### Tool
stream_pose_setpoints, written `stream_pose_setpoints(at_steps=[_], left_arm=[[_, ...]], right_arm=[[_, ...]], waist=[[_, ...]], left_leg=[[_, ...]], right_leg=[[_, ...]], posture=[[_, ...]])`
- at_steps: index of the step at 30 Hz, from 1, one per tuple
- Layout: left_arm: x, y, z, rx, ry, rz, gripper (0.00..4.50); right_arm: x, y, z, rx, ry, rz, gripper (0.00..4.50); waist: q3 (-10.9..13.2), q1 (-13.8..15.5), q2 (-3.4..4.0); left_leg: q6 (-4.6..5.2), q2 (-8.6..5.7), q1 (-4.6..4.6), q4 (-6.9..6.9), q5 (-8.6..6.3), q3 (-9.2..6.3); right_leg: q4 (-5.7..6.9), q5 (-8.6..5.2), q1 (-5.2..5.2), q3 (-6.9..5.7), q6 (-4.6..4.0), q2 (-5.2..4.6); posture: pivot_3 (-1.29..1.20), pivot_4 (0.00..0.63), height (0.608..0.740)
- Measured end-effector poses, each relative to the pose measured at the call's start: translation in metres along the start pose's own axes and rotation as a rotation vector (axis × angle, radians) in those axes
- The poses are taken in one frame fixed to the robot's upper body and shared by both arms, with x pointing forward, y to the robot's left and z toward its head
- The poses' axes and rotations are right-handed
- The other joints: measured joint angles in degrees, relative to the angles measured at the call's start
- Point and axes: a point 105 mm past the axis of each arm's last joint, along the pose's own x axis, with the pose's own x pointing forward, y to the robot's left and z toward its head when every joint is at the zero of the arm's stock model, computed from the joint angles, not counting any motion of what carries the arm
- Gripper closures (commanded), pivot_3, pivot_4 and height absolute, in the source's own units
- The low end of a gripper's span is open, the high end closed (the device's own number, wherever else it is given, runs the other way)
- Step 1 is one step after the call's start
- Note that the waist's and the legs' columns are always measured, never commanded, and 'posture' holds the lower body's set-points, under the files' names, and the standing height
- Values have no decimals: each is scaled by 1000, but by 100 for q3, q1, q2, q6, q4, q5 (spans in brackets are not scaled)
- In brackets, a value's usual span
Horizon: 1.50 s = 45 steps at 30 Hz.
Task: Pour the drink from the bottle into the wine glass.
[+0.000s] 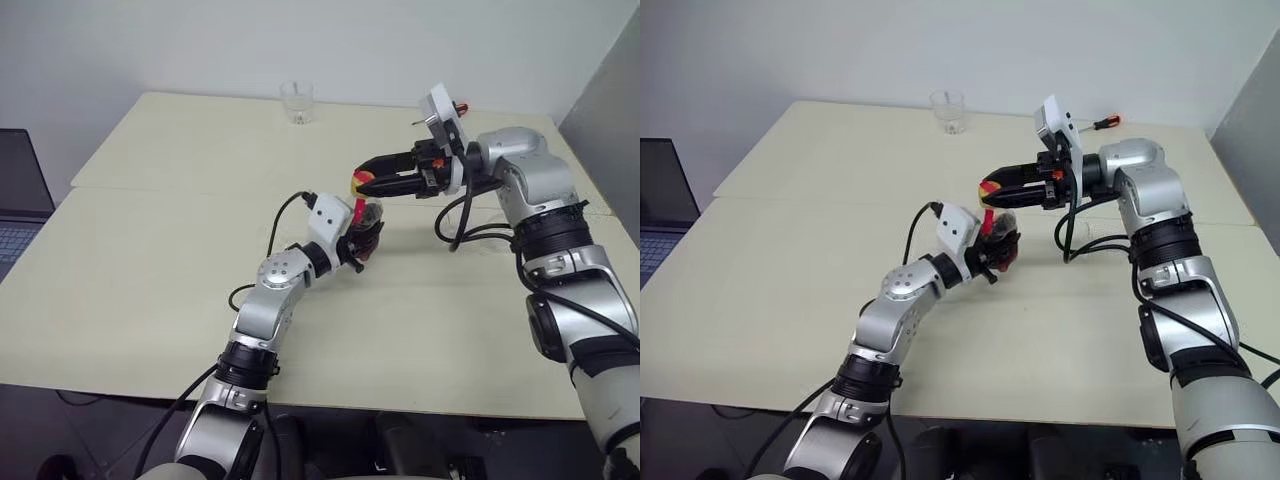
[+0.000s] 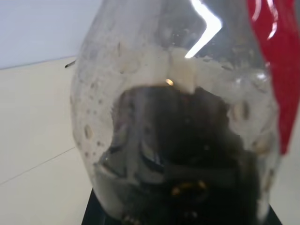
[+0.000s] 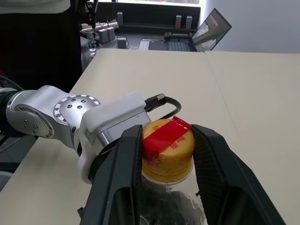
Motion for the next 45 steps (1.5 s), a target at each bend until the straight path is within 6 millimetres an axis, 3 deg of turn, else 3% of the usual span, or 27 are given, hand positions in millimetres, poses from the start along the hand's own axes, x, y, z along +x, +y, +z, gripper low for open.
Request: stream_pose_setpoints(at_steps=[7,8,12,15,19,24,28,35,45], left_arm=[[7,-11,6,-5,-20,-59,3363],[7,-12,6,-7,-22,-67,3363],[7,-19,4,-2,-10,-123,3364],[2,-19,4,1,-2,-178,3364],[-11,-10,3,-3,21,-232,3364],[-22,-17,17,13,-14,-348,3365],[-28,-20,27,42,-29,-426,3366],[-27,-23,27,61,-21,-459,3367],[-23,-18,16,33,4,-466,3367]], right_arm=[[-5,13,-1,14,9,-21,169],[-6,18,1,15,-7,-28,0],[-11,36,21,-1,-105,-62,0],[-31,42,34,-36,-142,-195,0],[-53,51,30,-22,-132,-414,0],[-59,62,27,25,-129,-647,0],[-42,76,16,140,-174,-837,0],[-20,88,33,148,-204,-911,0],[-32,86,25,212,-163,-989,0]], waist=[[1,0,2],[1,0,2],[2,-2,3],[2,-1,3],[2,-8,4],[2,-24,4],[1,-26,8],[0,-22,9],[1,-24,9]], left_leg=[[0,-1,0,1,0,-3],[0,0,0,1,0,-4],[0,0,0,0,0,-9],[0,1,0,1,0,-9],[0,1,2,1,0,-10],[-1,1,4,3,1,-11],[-2,5,4,4,1,-13],[-1,3,1,10,1,-13],[0,3,0,8,1,-12]], right_leg=[[0,0,1,3,0,-1],[-1,0,1,2,0,-1],[1,0,1,2,1,0],[0,0,6,0,1,0],[3,-1,4,1,1,0],[5,-2,3,9,4,1],[17,-10,2,14,17,6],[7,-9,3,9,15,5],[5,-9,2,8,15,5]], posture=[[0,150,740],[0,150,740],[0,150,740],[0,150,740],[0,150,740],[0,150,740],[0,150,740],[0,150,740],[0,150,740]])
